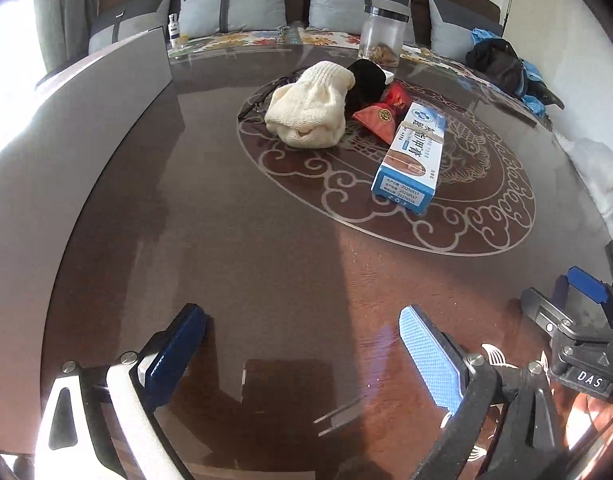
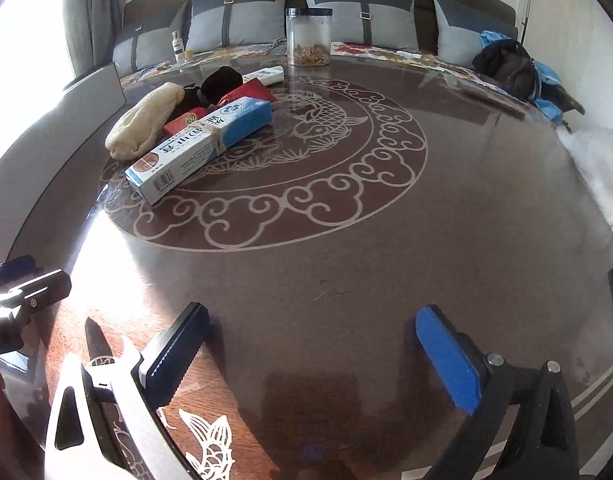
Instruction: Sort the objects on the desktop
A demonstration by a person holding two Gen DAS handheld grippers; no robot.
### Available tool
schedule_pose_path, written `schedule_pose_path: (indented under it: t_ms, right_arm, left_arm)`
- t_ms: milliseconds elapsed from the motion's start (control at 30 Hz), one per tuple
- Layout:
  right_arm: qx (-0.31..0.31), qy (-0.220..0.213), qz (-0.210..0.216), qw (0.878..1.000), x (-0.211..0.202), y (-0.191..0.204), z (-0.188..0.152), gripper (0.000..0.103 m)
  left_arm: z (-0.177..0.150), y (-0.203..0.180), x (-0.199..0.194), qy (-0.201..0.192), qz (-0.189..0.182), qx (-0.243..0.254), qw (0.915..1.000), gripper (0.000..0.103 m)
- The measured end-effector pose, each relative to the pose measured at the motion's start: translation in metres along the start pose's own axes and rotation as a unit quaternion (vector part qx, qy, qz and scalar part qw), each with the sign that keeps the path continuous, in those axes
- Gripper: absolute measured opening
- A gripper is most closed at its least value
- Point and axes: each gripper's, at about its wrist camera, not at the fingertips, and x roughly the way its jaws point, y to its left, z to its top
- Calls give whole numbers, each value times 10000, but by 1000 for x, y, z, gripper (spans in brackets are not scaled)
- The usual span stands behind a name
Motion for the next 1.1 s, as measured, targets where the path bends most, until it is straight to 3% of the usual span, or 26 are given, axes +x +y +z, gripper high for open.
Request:
schedule_pose_path:
  t_ms: [100,1100]
  right_arm:
    - [12,-10,0,10000,0,-1,0,103]
    - [29,-20,-23,10000,0,0,-1,103]
  left_arm:
    - [5,-5,6,-117,65,173,9998,103]
    - [6,-3,8,-133,-5,182,9997,103]
